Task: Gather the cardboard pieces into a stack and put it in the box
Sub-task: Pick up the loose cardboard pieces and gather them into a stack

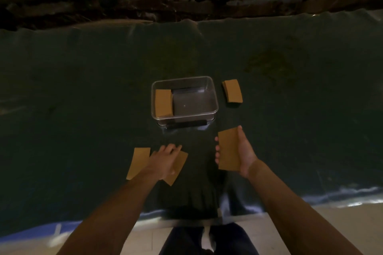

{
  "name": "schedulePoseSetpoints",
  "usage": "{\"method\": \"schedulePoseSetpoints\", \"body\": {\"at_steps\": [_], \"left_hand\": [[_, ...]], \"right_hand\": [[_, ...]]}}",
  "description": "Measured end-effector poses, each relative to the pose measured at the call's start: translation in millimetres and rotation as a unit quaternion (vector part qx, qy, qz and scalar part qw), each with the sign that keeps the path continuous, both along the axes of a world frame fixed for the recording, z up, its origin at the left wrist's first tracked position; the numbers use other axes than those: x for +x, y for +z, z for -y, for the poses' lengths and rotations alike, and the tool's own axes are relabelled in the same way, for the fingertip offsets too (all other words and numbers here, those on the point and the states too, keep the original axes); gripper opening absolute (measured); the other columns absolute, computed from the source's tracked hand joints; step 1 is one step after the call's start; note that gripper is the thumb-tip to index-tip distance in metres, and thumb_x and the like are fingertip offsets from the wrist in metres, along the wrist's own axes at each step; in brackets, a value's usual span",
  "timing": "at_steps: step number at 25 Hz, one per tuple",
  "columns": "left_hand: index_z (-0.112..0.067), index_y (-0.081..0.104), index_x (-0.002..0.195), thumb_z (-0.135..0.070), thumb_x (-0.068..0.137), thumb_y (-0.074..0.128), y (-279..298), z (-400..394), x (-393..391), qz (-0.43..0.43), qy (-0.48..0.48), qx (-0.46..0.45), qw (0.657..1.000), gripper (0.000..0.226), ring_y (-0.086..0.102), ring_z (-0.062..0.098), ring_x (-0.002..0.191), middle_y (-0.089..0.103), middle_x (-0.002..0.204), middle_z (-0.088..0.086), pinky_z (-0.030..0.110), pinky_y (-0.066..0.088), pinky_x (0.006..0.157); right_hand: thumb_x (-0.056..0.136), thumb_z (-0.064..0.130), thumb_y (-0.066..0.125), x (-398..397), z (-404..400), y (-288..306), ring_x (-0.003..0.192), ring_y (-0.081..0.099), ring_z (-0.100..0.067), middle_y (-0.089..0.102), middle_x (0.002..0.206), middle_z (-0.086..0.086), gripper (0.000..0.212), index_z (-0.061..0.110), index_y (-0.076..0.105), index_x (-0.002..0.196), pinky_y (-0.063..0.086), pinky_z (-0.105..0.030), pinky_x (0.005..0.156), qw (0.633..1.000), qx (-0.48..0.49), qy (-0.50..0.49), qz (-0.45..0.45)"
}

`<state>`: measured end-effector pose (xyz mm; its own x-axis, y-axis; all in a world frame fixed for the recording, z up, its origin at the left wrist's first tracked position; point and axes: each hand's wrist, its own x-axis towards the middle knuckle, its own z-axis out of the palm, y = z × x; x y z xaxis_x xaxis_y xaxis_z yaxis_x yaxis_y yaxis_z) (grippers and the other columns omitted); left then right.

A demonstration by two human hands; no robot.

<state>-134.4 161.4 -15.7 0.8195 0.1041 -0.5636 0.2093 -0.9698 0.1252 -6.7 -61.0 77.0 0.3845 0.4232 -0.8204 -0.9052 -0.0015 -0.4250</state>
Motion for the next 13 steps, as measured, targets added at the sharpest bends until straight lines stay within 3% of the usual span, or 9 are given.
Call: {"method": "schedulePoseSetpoints", "body": {"at_steps": [2,5,8,10,13], "left_hand": [[-0.025,0.026,0.153,-0.031,0.079,0.074,-5.6,1.5,5.0,0.028,0.0,0.01,1.0,0.089,0.035,0.028,0.129,0.03,0.144,0.005,0.046,0.042,0.1],[-0.025,0.051,0.128,-0.027,0.084,0.066,-11.6,-0.7,5.6,0.099,0.05,-0.022,0.994,0.046,0.042,0.024,0.113,0.038,0.124,0.002,0.037,0.045,0.087],[-0.024,0.052,0.108,-0.015,0.094,0.057,-5.9,-20.0,-8.0,0.09,0.186,-0.21,0.956,0.017,0.06,0.023,0.098,0.058,0.106,0.0,0.035,0.048,0.078],[-0.027,0.053,0.109,-0.005,0.095,0.058,6.1,-50.9,-19.5,0.067,0.249,-0.288,0.922,0.027,0.061,0.021,0.099,0.06,0.102,-0.002,0.026,0.047,0.074],[-0.025,0.046,0.142,0.001,0.091,0.062,22.9,-95.5,-32.7,0.015,0.31,-0.254,0.916,0.06,0.059,0.016,0.095,0.058,0.123,0.006,0.023,0.048,0.074]], "right_hand": [[0.084,0.079,0.032,-2.6,-4.0,-8.5,0.056,0.057,-0.027,0.061,0.07,-0.014,0.082,0.006,0.067,0.096,0.051,-0.036,0.061,1.0,-0.005,0.006,-0.006],[0.083,0.08,0.033,-8.7,-10.8,-18.8,0.056,0.057,-0.027,0.062,0.07,-0.014,0.082,0.006,0.067,0.095,0.051,-0.036,0.062,1.0,-0.007,0.015,-0.02],[0.083,0.08,0.033,-11.8,-18.6,-23.9,0.055,0.058,-0.027,0.062,0.07,-0.014,0.082,0.006,0.067,0.095,0.052,-0.036,0.062,1.0,-0.01,0.024,-0.018],[0.083,0.08,0.033,-13.3,-26.0,-24.0,0.055,0.057,-0.027,0.062,0.07,-0.014,0.082,0.007,0.067,0.094,0.051,-0.035,0.061,0.999,-0.014,0.032,-0.014],[0.083,0.08,0.034,-16.4,-37.3,-21.4,0.057,0.057,-0.027,0.062,0.071,-0.014,0.081,0.006,0.067,0.096,0.05,-0.036,0.062,0.999,-0.006,0.038,-0.012]]}}
